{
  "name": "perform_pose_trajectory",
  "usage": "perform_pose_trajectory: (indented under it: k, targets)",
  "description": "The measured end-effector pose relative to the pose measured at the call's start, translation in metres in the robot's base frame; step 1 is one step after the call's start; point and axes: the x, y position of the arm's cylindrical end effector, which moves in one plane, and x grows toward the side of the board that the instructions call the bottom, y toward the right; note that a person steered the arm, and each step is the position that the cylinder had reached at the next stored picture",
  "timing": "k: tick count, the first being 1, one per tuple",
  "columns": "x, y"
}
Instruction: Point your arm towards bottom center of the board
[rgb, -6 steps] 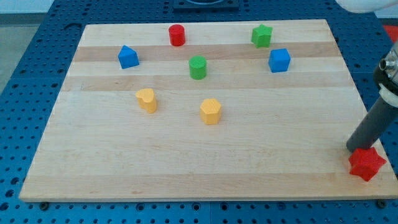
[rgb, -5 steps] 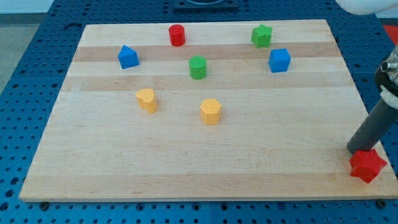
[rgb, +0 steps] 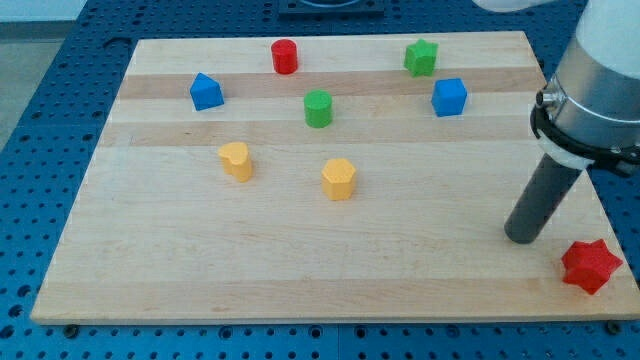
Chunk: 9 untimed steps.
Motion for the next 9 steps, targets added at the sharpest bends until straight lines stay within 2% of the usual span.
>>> perform_pose_trajectory:
  k: [6,9]
  targets:
    - [0.002,0.0]
    - [0.004,-0.059]
